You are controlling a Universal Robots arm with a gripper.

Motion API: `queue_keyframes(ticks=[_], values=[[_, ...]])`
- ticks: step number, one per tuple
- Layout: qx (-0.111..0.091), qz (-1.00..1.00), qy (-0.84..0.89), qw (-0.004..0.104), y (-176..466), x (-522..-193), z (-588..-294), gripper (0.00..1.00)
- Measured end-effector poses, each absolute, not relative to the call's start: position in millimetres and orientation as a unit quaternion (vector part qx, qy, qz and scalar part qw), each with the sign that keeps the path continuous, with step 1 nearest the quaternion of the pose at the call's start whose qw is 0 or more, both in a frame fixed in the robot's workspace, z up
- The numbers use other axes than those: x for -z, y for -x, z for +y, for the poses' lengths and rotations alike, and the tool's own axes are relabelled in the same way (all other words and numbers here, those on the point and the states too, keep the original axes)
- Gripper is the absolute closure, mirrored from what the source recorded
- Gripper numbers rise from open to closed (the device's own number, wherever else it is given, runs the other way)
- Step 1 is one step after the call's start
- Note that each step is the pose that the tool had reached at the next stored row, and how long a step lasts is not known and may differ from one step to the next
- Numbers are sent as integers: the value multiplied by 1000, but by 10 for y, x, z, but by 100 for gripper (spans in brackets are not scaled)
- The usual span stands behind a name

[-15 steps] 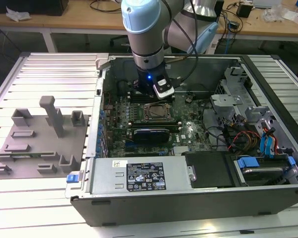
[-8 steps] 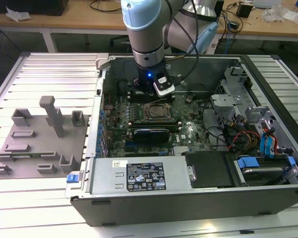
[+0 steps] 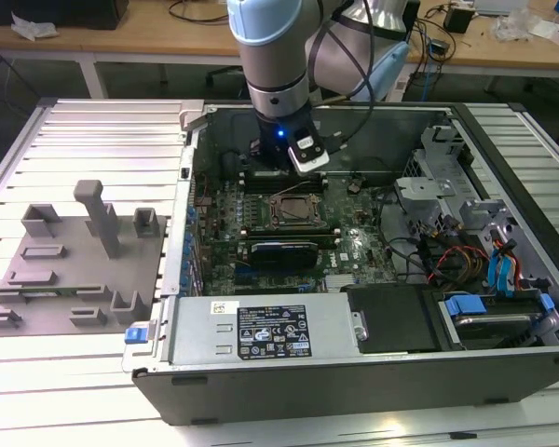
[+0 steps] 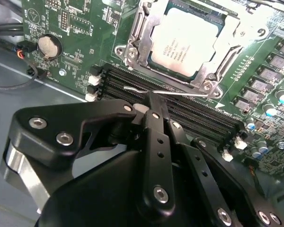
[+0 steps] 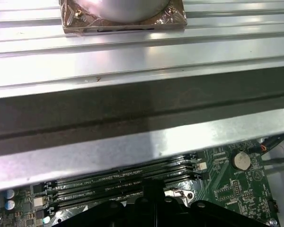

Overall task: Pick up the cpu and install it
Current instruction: 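Install the first cpu locking lever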

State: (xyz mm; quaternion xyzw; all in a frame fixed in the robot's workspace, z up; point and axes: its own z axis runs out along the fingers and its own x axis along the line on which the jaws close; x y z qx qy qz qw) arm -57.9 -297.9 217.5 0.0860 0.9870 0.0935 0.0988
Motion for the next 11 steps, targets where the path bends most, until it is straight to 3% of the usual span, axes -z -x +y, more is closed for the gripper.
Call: queue_keyframes(ticks=[11], values=[[-95,985,-85,113,610,-1962,-3008,89]])
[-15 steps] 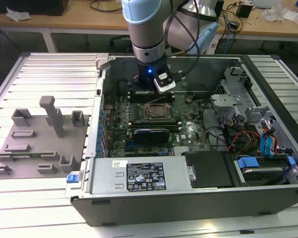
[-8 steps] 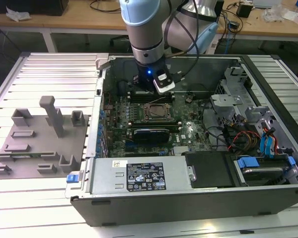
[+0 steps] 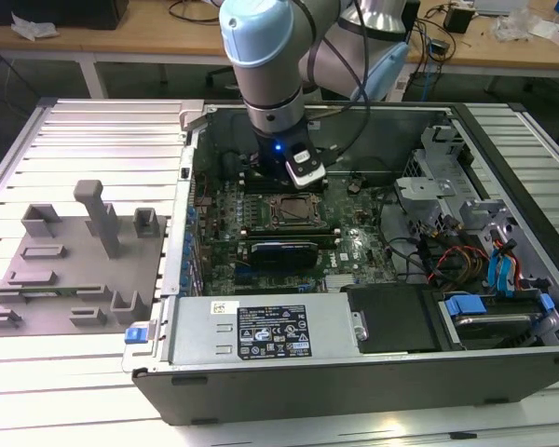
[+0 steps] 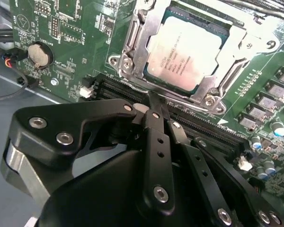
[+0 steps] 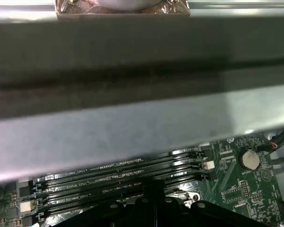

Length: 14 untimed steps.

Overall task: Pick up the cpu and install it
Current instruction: 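Install the first cpu locking lever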

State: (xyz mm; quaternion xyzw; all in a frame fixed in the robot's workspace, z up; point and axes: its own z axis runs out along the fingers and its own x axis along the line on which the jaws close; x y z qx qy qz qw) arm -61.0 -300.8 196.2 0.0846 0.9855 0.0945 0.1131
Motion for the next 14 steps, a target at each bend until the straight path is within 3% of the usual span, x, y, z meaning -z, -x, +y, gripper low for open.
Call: queue_keyframes(ticks=[8,14], values=[[-98,985,-85,116,614,-1916,-3022,89],[-99,985,-85,116,611,-2055,-3018,89]])
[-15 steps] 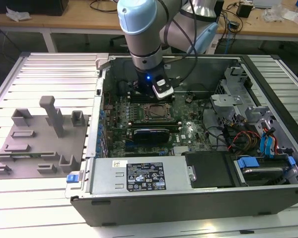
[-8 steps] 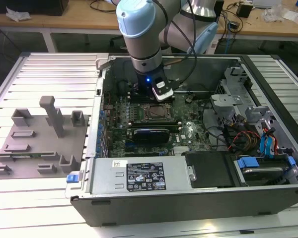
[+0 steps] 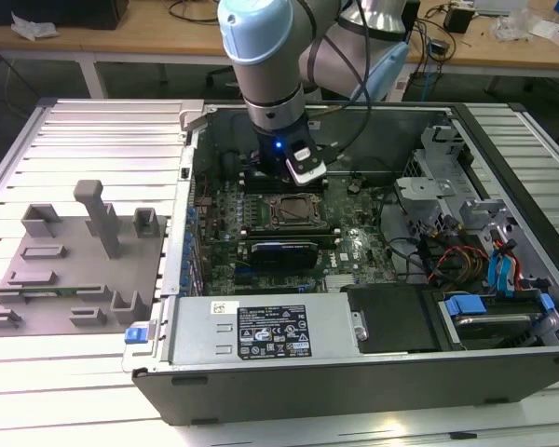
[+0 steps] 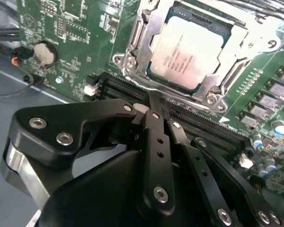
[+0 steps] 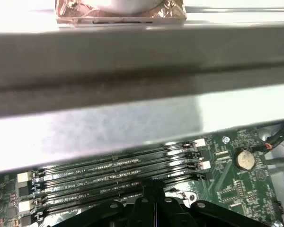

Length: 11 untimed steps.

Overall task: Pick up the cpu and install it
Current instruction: 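Install the first cpu locking lever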

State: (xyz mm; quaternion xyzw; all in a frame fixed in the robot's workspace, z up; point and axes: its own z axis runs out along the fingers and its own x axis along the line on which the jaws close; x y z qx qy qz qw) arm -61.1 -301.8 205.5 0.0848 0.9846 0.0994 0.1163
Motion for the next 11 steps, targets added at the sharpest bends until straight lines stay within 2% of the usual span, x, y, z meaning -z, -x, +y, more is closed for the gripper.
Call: queue_keyframes(ticks=[2,4,6,9,11], values=[[-99,985,-85,116,610,-2120,-3018,89],[-89,986,-84,117,601,-2169,-3018,89],[-72,987,-85,116,594,-2182,-3020,89],[-30,989,-86,116,590,-2184,-3022,89],[-16,989,-86,115,586,-2185,-3027,89]])
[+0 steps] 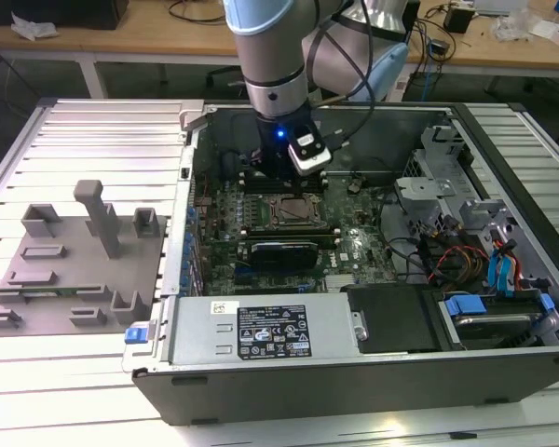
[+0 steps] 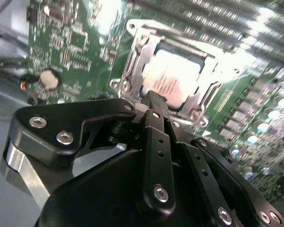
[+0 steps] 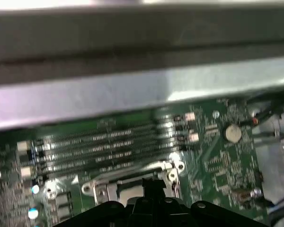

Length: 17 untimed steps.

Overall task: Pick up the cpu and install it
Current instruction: 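Install the first cpu locking lever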

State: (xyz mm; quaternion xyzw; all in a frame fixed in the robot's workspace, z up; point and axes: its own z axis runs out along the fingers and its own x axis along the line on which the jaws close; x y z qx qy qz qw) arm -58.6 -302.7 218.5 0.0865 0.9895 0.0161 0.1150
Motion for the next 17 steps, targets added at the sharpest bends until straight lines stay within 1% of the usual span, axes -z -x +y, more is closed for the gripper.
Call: queue_keyframes(ticks=[3,4,5,6,7,8,9,11,17], values=[[-14,990,-87,114,586,-2185,-3029,89],[-14,990,-87,111,580,-2184,-3029,89],[-13,991,-87,99,565,-2182,-3029,89],[-12,992,-87,91,554,-2181,-3029,89],[-12,993,-87,80,540,-2179,-3029,89],[-11,994,-87,71,529,-2179,-3029,89],[-9,995,-87,56,512,-2179,-3031,89],[-8,995,-87,41,497,-2178,-3031,89],[-8,995,-88,36,414,-2177,-3071,89]])
